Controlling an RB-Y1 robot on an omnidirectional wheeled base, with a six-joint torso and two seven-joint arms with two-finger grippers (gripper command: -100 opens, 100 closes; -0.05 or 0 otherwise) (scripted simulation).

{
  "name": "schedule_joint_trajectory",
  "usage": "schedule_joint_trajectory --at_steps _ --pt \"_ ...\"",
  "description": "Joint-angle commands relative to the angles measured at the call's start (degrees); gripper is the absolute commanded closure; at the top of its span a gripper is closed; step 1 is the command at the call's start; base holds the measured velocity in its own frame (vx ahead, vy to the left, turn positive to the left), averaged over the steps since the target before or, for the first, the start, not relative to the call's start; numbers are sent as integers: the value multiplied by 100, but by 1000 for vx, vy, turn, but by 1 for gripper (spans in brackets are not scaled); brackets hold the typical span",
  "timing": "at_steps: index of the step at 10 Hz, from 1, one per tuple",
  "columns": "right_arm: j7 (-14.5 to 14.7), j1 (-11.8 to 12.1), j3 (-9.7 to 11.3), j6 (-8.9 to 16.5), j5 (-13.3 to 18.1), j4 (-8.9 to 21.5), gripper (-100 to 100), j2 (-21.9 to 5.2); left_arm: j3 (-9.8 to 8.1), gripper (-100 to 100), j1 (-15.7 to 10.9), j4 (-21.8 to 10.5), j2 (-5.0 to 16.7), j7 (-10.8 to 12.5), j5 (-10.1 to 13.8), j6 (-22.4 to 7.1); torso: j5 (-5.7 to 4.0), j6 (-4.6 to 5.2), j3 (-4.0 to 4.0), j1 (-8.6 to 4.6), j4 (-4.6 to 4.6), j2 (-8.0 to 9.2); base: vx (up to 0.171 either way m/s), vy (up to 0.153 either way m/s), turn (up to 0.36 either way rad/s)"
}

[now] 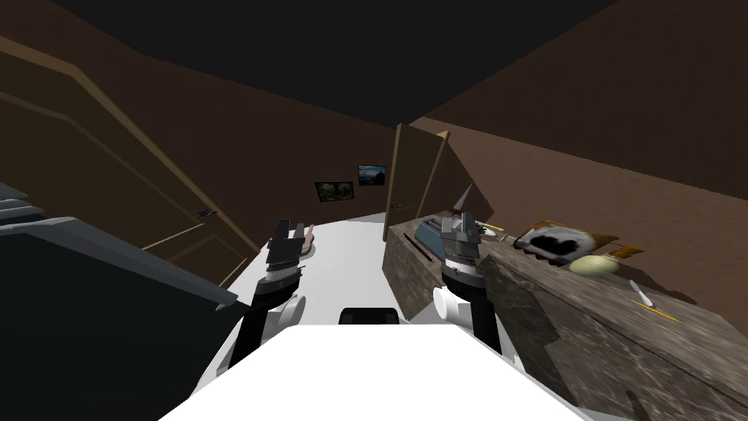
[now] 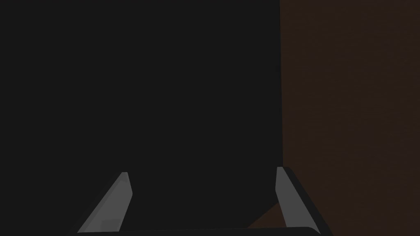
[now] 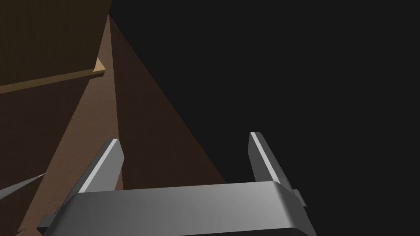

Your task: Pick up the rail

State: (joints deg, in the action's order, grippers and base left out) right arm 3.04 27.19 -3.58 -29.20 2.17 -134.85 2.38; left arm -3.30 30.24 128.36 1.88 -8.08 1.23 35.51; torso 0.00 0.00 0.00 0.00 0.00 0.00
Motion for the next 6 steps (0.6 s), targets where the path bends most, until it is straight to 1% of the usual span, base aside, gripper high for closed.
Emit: schedule_joint_trajectory --at_steps 1,2,3,4,6 --pt "-7 25 -2 -42 -1 27 -100 -286 0 0 0 0 0 0 0 0 0 0 0 0 0 0 -5 53 21" --pt "-13 51 -2 -81 0 57 -100 -448 0 0 0 0 0 0 0 0 3 0 1 15 0 2 -22 108 26" --pt "-13 51 -2 -81 0 57 -100 -522 1 0 0 0 -1 0 0 0 7 -1 4 35 1 7 -19 94 1" --pt "-20 86 0 -130 0 100 -100 -736 1 0 0 0 -1 0 0 0 8 0 4 35 2 7 -10 106 27" --pt "-37 178 14 -247 5 234 -100 -1079 1 0 -1 0 -1 0 0 0 11 -1 6 50 2 11 -17 150 47"
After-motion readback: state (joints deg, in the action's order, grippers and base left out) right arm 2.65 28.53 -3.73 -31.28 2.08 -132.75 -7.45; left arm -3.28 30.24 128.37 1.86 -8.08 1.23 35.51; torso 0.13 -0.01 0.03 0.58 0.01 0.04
